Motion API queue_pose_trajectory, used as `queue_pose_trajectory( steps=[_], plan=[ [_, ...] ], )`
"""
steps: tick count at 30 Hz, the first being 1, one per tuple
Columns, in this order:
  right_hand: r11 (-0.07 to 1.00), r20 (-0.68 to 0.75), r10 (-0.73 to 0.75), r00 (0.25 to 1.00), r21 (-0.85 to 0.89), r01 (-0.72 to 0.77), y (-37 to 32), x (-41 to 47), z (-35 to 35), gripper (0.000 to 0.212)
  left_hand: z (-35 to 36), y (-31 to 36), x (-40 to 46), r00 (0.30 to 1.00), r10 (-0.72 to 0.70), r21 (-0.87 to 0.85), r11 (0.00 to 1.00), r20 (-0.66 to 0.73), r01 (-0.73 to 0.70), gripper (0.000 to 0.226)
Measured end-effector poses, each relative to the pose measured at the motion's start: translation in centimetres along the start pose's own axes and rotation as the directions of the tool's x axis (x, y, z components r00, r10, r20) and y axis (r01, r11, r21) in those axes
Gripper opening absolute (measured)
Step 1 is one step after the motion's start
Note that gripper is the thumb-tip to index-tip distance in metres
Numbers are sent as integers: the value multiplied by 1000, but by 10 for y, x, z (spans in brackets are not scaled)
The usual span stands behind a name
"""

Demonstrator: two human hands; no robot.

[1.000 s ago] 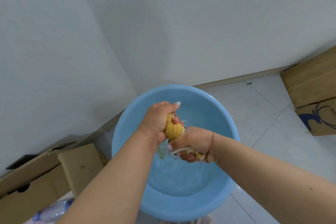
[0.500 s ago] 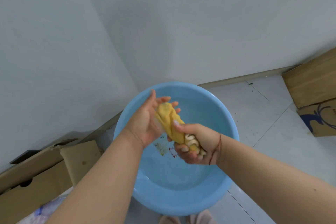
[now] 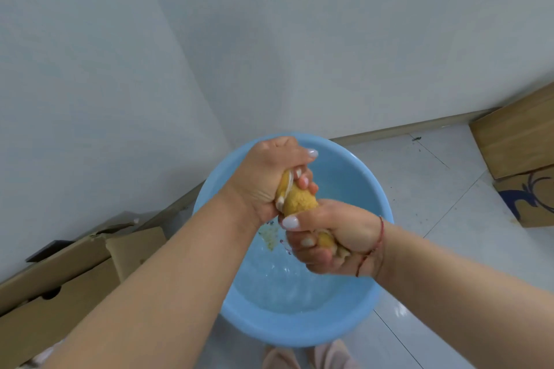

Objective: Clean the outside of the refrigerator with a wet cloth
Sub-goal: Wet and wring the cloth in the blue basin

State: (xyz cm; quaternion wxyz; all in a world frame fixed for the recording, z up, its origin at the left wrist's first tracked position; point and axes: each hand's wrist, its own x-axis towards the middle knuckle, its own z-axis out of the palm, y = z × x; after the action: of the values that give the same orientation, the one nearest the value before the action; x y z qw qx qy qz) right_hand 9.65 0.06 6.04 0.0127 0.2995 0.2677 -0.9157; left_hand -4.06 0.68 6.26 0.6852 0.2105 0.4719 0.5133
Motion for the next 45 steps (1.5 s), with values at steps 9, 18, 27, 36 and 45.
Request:
queue_pose_trajectory(
  steps=[9, 18, 27, 36, 45],
  plan=[
    [756, -610, -240, 755, -606, -249, 36, 60, -30, 18, -15, -65, 28, 885, 52, 280, 956, -462, 90, 30],
    [434, -616, -401, 678, -779, -452, 58, 77, -60, 27, -21, -97, 45, 689, -17, 222, 941, -724, 256, 33],
    [170, -513, -521, 683, -846, -506, 61, 75, -72, 35, -21, -101, 50, 545, -271, -119, 947, -793, 298, 18],
    [553, -585, -553, 594, -790, -264, 42, 61, -57, 44, -35, -71, 28, 762, -434, -228, 901, -481, 369, 36],
    [817, -493, -460, 739, -560, 135, -4, 9, -41, 4, -33, -21, -3, 954, -176, -292, 951, -241, 102, 53]
  ],
)
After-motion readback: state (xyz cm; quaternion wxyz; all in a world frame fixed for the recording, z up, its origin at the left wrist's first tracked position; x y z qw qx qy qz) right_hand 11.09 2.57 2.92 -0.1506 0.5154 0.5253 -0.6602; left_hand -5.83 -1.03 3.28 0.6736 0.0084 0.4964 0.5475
